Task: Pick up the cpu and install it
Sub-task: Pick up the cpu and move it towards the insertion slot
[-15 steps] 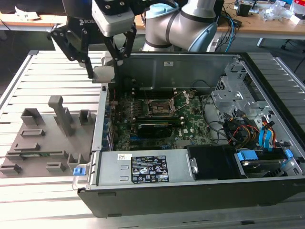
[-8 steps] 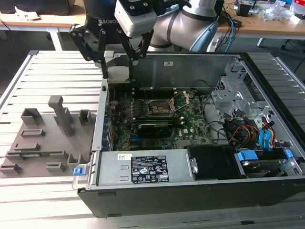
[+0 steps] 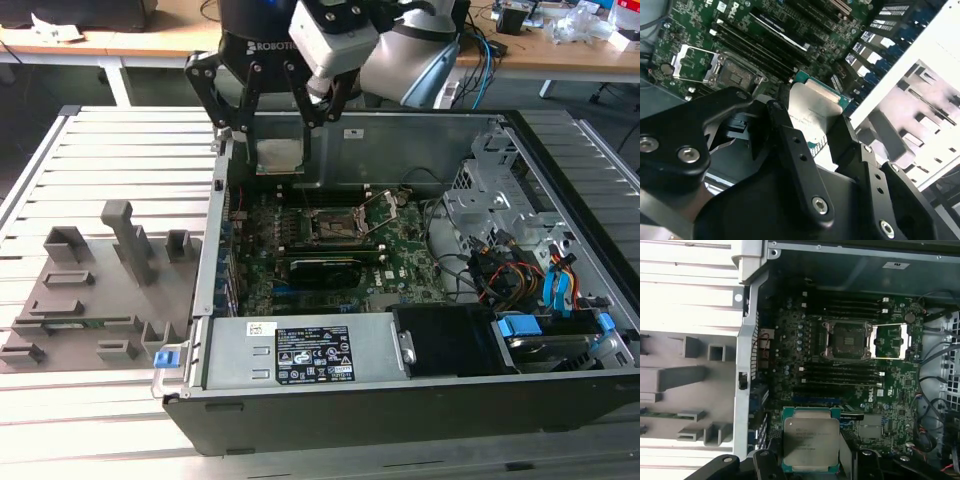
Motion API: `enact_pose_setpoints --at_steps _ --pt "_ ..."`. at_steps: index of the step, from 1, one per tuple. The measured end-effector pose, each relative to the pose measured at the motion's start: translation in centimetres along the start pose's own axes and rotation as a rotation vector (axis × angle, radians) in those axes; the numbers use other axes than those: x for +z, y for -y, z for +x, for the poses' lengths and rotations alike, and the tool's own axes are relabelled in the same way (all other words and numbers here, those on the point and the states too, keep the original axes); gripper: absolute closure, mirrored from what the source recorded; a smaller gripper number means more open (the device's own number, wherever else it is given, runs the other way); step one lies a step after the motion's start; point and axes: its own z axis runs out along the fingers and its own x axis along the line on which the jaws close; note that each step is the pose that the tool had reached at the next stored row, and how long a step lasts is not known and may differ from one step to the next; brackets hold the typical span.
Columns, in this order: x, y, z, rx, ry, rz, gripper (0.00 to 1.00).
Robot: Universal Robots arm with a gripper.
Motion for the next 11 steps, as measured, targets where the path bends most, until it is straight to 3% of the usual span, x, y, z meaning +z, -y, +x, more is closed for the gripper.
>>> enact_pose_setpoints --at_steps 2,11 --pt "0.01 0.02 -0.44 0.000 0.0000 0.0005 0.46" --pt "0.13 0.23 -4.45 0.000 -0.0003 0.0049 0.46"
